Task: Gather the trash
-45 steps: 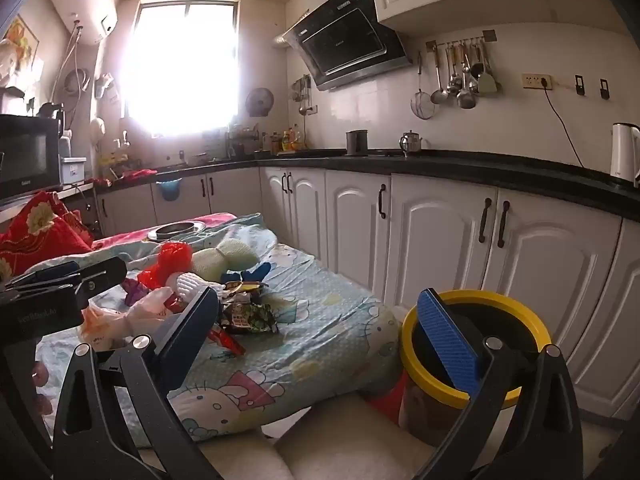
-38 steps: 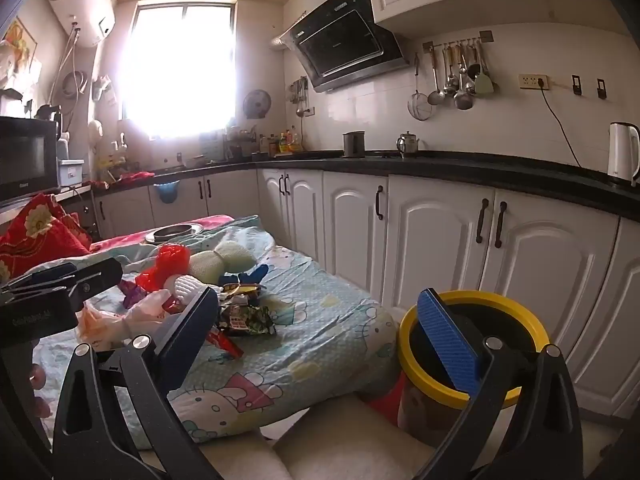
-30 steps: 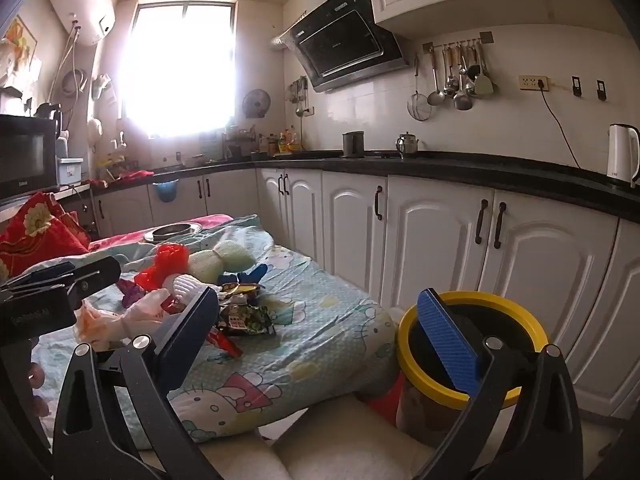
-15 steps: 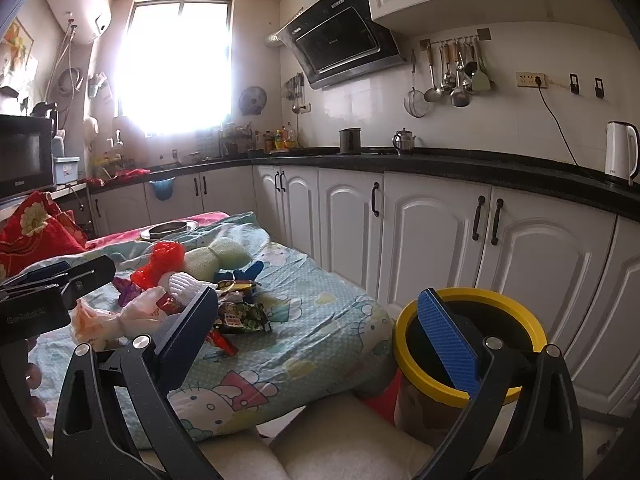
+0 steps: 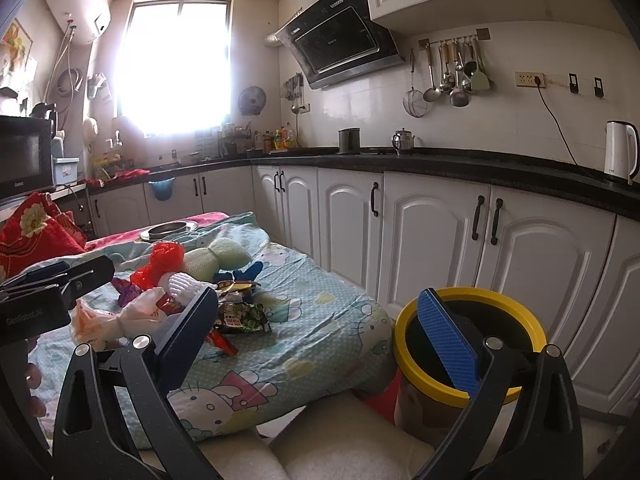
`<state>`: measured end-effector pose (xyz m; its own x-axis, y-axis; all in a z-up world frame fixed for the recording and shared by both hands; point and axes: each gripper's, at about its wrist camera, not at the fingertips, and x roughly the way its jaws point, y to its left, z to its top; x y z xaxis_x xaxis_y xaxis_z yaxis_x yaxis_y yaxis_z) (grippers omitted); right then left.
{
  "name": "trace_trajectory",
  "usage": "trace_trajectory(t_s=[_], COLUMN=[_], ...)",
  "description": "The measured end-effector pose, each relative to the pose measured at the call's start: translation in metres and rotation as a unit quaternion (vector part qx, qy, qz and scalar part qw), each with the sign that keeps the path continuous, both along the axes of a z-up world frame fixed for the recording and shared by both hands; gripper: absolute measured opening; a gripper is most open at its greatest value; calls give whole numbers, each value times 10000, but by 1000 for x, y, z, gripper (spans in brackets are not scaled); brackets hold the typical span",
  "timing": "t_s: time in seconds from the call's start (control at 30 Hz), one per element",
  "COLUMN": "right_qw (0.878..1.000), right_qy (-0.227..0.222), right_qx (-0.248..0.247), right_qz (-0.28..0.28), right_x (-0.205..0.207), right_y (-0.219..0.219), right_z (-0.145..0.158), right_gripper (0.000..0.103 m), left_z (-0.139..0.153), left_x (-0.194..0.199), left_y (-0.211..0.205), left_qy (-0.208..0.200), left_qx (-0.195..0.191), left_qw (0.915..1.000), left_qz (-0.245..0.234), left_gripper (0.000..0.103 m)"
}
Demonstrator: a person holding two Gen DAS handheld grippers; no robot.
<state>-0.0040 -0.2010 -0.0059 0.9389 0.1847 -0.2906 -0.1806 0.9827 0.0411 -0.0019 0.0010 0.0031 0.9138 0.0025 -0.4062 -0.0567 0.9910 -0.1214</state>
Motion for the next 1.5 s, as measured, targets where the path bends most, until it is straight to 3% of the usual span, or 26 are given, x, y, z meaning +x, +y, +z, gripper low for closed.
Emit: trace_trajectory(t_s=[0.63, 1.2, 1.5], right_qw=[9998, 9863, 9755], right_qy=[18, 672, 986], right_qx=[-28, -201, -701], right_qz=[182, 1495, 1838], right_x=[0, 26, 51], right_y=[5, 49, 80], right_z=[-1, -10, -27], right_gripper=[97, 97, 97], left_z=[-3, -9, -28], left_x=[2, 11, 22], left_y=[6, 66, 104], left_qy=[53, 235, 679], left_qx=[-20, -141, -233], left_qw=[10000, 9968, 9929], left_qz=[49, 750, 946], left_gripper=[92, 92, 92])
